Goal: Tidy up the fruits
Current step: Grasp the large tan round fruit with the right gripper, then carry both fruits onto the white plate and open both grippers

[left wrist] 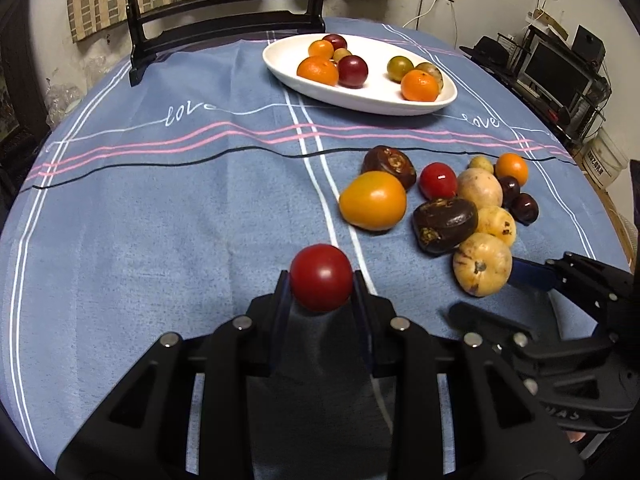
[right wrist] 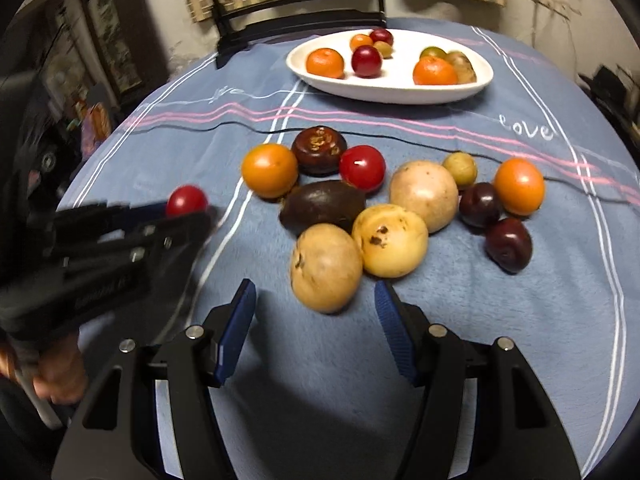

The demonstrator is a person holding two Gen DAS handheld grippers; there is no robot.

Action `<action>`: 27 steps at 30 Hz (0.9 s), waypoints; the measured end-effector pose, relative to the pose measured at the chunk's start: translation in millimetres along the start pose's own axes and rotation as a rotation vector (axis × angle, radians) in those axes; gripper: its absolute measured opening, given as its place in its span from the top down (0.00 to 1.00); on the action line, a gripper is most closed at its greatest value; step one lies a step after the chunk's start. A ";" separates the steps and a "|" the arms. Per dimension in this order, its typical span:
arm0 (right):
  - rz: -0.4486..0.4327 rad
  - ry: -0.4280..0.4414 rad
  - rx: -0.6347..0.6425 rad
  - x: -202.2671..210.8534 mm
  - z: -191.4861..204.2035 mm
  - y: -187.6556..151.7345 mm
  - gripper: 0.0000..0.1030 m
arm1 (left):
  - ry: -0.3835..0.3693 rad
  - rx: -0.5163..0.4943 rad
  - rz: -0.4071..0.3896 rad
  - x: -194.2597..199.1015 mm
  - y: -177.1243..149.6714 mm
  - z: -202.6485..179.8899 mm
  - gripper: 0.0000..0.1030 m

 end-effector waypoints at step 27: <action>-0.091 0.040 -0.175 51.9 -45.0 -7.7 0.69 | 0.035 -0.045 -0.006 13.9 2.3 -16.5 0.70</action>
Point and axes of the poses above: each gripper's, at about its wrist camera, not at the fingertips, and x roughly against the way its jaws point, z to its left, y to its top, the point moved 10 cm from there along -x, roughly the way its jaws point
